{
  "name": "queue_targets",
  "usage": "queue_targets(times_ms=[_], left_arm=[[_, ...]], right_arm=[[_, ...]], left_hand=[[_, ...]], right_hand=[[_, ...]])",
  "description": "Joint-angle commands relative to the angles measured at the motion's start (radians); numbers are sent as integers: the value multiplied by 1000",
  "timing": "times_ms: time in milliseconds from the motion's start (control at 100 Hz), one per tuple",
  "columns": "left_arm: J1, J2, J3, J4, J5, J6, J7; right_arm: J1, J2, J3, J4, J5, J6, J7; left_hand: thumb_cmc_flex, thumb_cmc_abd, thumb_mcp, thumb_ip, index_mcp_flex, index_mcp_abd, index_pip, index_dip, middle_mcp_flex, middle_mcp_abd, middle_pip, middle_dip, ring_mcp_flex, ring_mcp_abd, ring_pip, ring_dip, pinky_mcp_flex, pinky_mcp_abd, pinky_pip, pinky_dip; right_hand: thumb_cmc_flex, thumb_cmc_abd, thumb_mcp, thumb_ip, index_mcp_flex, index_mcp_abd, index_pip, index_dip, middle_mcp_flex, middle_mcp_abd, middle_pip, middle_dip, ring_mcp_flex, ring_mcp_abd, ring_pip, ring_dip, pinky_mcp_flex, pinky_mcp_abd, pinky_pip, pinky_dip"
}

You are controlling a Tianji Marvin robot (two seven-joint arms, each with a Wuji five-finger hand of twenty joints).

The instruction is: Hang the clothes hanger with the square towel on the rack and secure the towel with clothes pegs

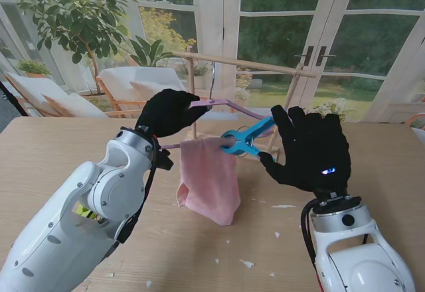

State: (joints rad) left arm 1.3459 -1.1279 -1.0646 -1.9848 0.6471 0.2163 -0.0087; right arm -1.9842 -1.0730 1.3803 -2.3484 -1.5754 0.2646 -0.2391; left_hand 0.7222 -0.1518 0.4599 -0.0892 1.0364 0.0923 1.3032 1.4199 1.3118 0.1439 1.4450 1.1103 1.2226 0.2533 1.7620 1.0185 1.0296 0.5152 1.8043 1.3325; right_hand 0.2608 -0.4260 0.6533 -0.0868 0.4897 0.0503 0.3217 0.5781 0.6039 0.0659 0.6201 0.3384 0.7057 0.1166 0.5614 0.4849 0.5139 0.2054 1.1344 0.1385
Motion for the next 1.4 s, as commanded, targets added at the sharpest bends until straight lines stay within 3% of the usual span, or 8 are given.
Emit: queue_targets(times_ms=[0,180,460,670,860,1110,1280,1390], left_arm=[[1,1,-10,3,-11,-10,-22],[4,7,-34,18,-53,-74,-46],[9,15,-60,31,-103,-154,-84],[13,22,-78,36,-139,-209,-114],[9,25,-82,30,-156,-211,-137],[-16,20,-49,34,-177,-180,-135],[-29,17,-27,48,-160,-182,-120],[-37,14,-13,56,-162,-174,-113]], right_arm=[[-11,-12,17,-11,-9,13,5],[-16,-23,64,5,105,13,-13],[49,-37,68,84,318,-40,-37],[124,-42,31,158,390,-45,-53],[158,-48,7,178,474,-63,-47],[178,-51,-28,181,513,-89,-47],[186,-55,-66,179,523,-68,-71],[198,-53,-89,173,494,-38,-71]], left_hand=[[-20,45,8,19,44,11,19,17,36,-16,47,-5,41,-75,130,3,34,-18,290,6],[-26,40,15,18,44,16,19,17,36,-7,46,-1,41,-65,129,6,31,-1,290,9],[-34,35,27,17,46,19,19,17,37,-2,45,4,41,-59,128,9,29,9,290,12],[-43,33,39,15,47,17,18,18,37,1,44,7,41,-56,127,12,28,15,290,14],[-45,34,42,15,48,17,18,18,37,-2,44,8,41,-55,127,13,28,15,290,14],[-48,35,44,13,48,17,18,18,37,-2,44,9,41,-50,127,14,27,19,290,14],[-52,35,46,13,48,13,18,19,37,-2,43,10,41,-51,127,14,27,21,290,15],[-52,34,47,13,49,13,18,19,37,-2,43,10,41,-50,127,14,27,21,290,15]], right_hand=[[40,39,1,56,13,-22,8,5,20,-14,-22,-11,26,11,-20,-15,-7,43,-23,630],[36,36,139,44,32,-54,23,-8,55,-34,-49,-23,41,-6,-57,-41,-13,50,-41,602],[-10,12,150,22,32,-63,30,-12,47,-41,-70,-30,17,-14,-102,-70,-50,62,-96,566],[-44,9,148,9,31,-87,35,-12,47,-59,-73,-31,11,-18,-112,-79,-63,61,-109,555],[-104,34,117,-7,32,-90,39,-12,49,-55,-71,-30,0,-16,-108,-79,-85,63,-107,555],[-142,39,61,-11,27,-75,33,-15,35,-49,-76,-31,-20,-19,-109,-80,-112,76,-131,543],[-137,45,52,-8,31,-73,32,-16,35,-38,-77,-31,-25,-4,-108,-80,-119,82,-136,538],[-151,37,30,-5,-6,-36,7,-26,-21,-14,-94,-37,-85,7,-125,-86,-151,88,-167,525]])
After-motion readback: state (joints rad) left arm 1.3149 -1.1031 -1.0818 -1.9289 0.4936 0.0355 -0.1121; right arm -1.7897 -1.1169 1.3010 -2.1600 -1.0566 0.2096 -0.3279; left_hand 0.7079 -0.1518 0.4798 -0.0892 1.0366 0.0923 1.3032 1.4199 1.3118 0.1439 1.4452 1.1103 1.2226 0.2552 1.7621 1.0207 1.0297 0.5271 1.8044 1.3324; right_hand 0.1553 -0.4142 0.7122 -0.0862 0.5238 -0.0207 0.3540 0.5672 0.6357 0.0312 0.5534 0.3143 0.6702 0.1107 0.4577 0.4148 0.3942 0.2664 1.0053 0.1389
